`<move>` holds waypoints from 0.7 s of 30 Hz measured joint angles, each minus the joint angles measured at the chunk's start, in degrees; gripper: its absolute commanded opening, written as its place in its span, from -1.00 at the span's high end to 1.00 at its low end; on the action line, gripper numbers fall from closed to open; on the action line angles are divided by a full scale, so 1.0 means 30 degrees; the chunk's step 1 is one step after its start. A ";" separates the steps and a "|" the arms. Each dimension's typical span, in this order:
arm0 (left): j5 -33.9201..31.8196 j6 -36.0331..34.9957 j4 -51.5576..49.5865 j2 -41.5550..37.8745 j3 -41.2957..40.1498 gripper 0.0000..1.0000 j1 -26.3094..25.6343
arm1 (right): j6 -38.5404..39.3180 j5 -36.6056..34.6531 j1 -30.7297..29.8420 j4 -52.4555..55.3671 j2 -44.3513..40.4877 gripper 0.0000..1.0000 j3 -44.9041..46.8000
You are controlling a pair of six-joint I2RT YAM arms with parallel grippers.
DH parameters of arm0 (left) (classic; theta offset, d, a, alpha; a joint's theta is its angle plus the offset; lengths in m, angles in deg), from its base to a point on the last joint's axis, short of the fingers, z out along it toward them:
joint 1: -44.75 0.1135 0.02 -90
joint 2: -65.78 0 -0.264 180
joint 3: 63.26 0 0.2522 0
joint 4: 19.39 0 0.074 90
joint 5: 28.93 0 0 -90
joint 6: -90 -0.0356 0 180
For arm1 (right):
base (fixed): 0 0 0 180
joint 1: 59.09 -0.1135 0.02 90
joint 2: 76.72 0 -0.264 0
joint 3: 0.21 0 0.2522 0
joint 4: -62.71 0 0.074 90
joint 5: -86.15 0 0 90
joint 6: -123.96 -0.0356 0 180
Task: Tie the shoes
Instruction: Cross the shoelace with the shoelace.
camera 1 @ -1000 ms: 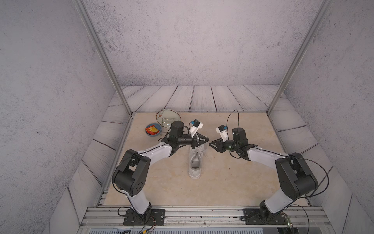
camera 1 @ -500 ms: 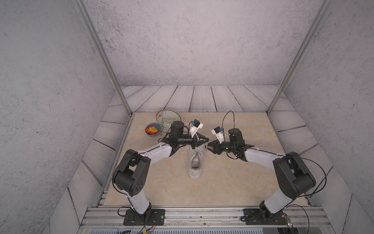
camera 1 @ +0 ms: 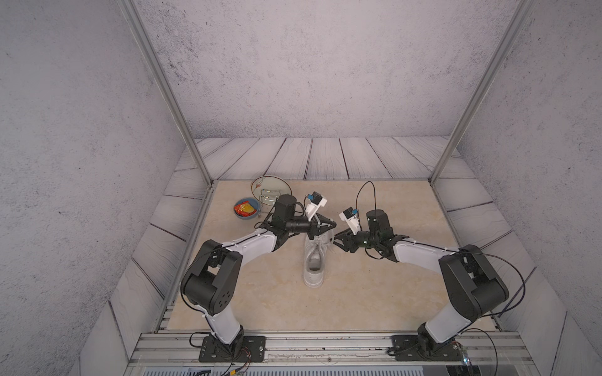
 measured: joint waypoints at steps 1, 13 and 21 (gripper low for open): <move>0.0000 0.0000 0.0000 0.0007 0.0000 1.00 0.0000 | 0.0007 0.0000 -0.0029 0.0000 0.0000 0.16 0.0000; 0.0000 0.0000 -0.0073 0.0204 0.0000 1.00 0.0080 | 0.0117 -0.0459 -0.0452 0.0153 0.0000 0.32 -0.1078; -0.0015 -0.0007 -0.0146 0.0204 0.0007 1.00 0.0087 | 0.0226 -0.1071 -0.0474 0.0423 0.0000 0.54 -0.1100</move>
